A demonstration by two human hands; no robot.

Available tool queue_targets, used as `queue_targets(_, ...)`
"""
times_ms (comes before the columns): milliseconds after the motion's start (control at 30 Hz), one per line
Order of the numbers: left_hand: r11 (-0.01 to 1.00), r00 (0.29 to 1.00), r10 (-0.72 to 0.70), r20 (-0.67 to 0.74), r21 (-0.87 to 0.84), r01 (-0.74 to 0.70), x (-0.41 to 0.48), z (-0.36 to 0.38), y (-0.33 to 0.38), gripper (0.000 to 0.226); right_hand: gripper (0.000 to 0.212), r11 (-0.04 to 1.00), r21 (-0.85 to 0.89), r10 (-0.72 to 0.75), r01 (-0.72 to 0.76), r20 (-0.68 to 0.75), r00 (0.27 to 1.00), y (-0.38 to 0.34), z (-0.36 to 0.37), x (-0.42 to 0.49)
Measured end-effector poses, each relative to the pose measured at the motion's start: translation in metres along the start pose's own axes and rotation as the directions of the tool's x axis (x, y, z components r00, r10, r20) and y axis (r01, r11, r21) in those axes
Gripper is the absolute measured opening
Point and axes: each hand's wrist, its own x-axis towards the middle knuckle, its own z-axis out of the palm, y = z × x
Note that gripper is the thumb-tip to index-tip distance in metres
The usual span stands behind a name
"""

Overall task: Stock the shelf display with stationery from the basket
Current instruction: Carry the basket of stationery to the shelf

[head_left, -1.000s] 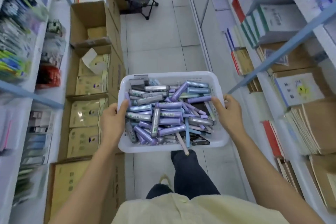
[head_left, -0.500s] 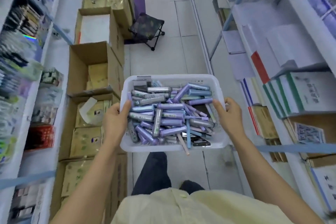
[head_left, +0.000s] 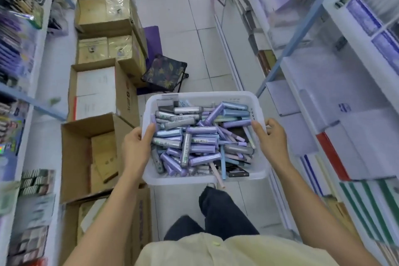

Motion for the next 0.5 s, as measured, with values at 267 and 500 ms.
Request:
queue_targets(267, 0.999, 0.999, -0.038, -0.028, 0.024, 0.038, 0.169, 0.037, 0.070, 0.059, 0.036, 1.000, -0.022, 0.018, -0.018, 0.014, 1.000, -0.063, 0.039, 0.175)
queue_targets(500, 0.996, 0.997, 0.053, 0.056, 0.065, -0.057, 0.336, 0.071, 0.141, 0.058, 0.039, 0.998, 0.040, 0.041, -0.038, -0.076, 0.996, -0.103, 0.078, 0.318)
